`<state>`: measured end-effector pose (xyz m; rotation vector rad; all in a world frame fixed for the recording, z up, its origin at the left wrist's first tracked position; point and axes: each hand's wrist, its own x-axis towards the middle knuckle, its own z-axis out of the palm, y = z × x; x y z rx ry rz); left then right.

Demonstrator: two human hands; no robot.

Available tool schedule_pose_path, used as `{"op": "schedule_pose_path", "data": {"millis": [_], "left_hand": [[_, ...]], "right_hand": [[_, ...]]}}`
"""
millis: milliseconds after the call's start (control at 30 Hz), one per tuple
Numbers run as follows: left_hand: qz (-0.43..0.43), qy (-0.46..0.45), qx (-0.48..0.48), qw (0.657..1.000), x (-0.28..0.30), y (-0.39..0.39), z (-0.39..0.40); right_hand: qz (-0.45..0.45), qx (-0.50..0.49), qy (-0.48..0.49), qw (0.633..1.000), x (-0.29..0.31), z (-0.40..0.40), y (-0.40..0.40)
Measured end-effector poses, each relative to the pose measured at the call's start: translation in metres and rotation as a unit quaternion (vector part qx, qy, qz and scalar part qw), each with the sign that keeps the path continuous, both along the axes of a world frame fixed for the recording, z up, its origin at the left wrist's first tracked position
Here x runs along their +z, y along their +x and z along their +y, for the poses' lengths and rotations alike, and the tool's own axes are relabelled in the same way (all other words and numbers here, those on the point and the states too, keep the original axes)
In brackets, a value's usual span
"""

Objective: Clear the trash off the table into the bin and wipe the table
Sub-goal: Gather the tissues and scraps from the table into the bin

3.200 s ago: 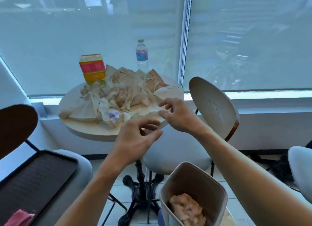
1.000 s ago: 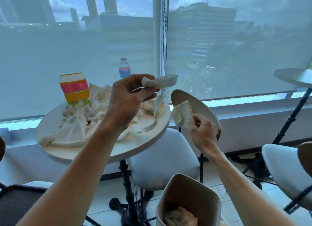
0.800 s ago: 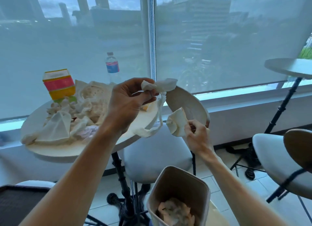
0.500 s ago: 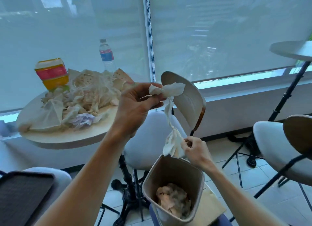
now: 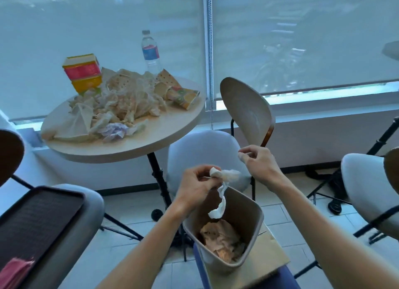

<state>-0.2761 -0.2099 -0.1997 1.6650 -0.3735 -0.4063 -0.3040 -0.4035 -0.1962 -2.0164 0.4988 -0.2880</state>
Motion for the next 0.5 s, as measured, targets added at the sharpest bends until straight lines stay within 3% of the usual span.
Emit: {"op": "schedule_pose_path", "data": {"millis": [200, 367, 500], "left_hand": [[-0.052, 0.192, -0.027, 0.980, -0.022, 0.008, 0.021], [-0.107, 0.174, -0.013, 0.979, 0.025, 0.021, 0.050], [-0.172, 0.122, 0.038, 0.977, 0.076, 0.033, 0.083]], "right_hand": [[-0.047, 0.046, -0.008, 0.998, 0.031, 0.028, 0.018], [-0.098, 0.078, 0.001, 0.992, 0.068, 0.065, 0.045], [-0.132, 0.121, -0.059, 0.982, 0.095, 0.104, 0.070]]}}
